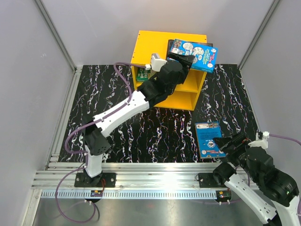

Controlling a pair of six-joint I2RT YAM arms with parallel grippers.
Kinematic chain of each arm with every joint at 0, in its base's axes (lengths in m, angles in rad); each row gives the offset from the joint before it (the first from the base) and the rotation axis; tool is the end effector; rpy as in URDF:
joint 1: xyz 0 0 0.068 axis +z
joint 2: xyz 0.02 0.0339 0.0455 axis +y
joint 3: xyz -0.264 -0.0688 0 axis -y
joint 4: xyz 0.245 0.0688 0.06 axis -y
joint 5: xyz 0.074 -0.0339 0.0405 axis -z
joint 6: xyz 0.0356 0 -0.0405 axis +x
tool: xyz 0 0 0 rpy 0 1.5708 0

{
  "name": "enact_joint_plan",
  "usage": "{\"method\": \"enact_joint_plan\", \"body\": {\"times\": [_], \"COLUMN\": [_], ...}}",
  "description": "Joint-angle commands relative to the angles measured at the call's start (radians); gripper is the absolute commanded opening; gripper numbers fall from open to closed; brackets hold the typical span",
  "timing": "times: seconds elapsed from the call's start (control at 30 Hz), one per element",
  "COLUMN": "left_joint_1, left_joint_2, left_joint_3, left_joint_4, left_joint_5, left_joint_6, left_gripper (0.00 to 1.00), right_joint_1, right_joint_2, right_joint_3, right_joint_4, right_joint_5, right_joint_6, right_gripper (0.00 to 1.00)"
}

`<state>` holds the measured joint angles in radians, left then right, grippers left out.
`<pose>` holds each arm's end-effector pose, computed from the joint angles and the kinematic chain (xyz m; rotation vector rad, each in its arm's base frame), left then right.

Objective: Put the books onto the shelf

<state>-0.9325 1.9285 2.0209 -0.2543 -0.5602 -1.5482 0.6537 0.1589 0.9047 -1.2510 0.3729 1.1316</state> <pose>0.2855 -0.3531 0.4263 -0.9924 1.6272 -1.3156 0.0018 -0.0150 0.3137 0.7256 1.9896 0.7174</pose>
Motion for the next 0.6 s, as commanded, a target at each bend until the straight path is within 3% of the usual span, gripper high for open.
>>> {"method": "enact_joint_plan", "body": {"times": [0.0, 0.43, 0.57], "left_joint_1": [0.008, 0.026, 0.031], "left_joint_2": [-0.062, -0.239, -0.342], "left_joint_3": [-0.065, -0.33, -0.424], "left_joint_4": [-0.071, 0.038, 0.15], "left_joint_5": [0.055, 0.129, 0.102], "left_joint_6": [0.02, 0.157, 0.342], "left_gripper": [0.75, 0.84, 0.91], "right_joint_1": [0.001, 0.003, 0.003], "right_joint_2": [0.034, 0.263, 0.398], "right_joint_3": [-0.021, -0.055, -0.017], "right_joint_4": [0.039, 0.208, 0.254], "right_joint_5": [0.011, 0.093, 0.158], "right_joint_6": [-0.018, -0.041, -0.079], "right_gripper": [1.0, 1.0, 1.0]}}
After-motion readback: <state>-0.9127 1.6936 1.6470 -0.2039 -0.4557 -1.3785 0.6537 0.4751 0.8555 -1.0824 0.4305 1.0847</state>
